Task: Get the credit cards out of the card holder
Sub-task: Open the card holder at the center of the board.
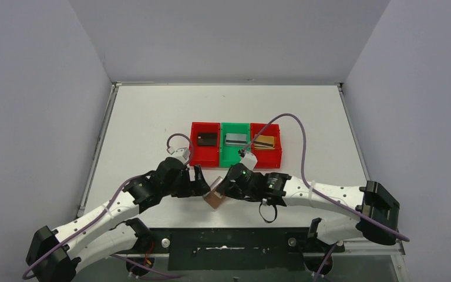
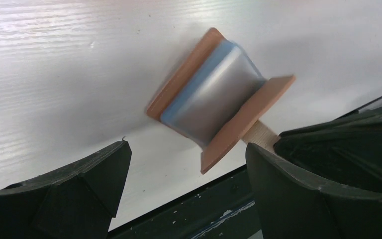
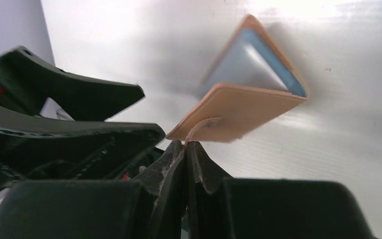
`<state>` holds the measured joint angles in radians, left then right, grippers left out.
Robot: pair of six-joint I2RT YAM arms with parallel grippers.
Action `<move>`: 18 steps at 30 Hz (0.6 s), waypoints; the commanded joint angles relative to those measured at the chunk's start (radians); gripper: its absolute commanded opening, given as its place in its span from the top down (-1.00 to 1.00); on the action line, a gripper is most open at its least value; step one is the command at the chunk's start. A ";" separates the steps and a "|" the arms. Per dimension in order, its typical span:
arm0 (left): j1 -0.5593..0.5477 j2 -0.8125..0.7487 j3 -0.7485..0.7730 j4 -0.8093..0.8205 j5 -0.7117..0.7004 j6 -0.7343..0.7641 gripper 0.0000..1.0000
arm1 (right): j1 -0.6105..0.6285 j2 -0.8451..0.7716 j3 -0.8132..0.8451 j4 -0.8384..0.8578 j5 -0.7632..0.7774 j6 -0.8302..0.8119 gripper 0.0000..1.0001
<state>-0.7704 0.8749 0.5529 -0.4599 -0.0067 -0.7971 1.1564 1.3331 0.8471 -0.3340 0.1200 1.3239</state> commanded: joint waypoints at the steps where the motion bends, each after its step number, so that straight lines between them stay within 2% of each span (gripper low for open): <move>1: 0.005 0.018 0.004 0.110 0.094 0.026 -0.71 | -0.068 -0.073 -0.027 0.139 -0.019 -0.130 0.90; 6: 0.006 -0.011 0.003 0.065 0.043 0.004 -0.67 | -0.141 -0.072 -0.011 0.170 -0.138 -0.246 0.90; 14: 0.008 -0.160 0.021 -0.049 -0.133 -0.073 -0.62 | -0.142 0.048 0.139 0.163 -0.371 -0.473 0.88; 18: 0.009 -0.237 0.032 -0.081 -0.175 -0.083 -0.60 | -0.139 0.058 0.147 0.161 -0.421 -0.544 0.88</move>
<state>-0.7689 0.7025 0.5499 -0.5117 -0.1001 -0.8539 1.0122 1.4002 0.9516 -0.2249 -0.1905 0.9031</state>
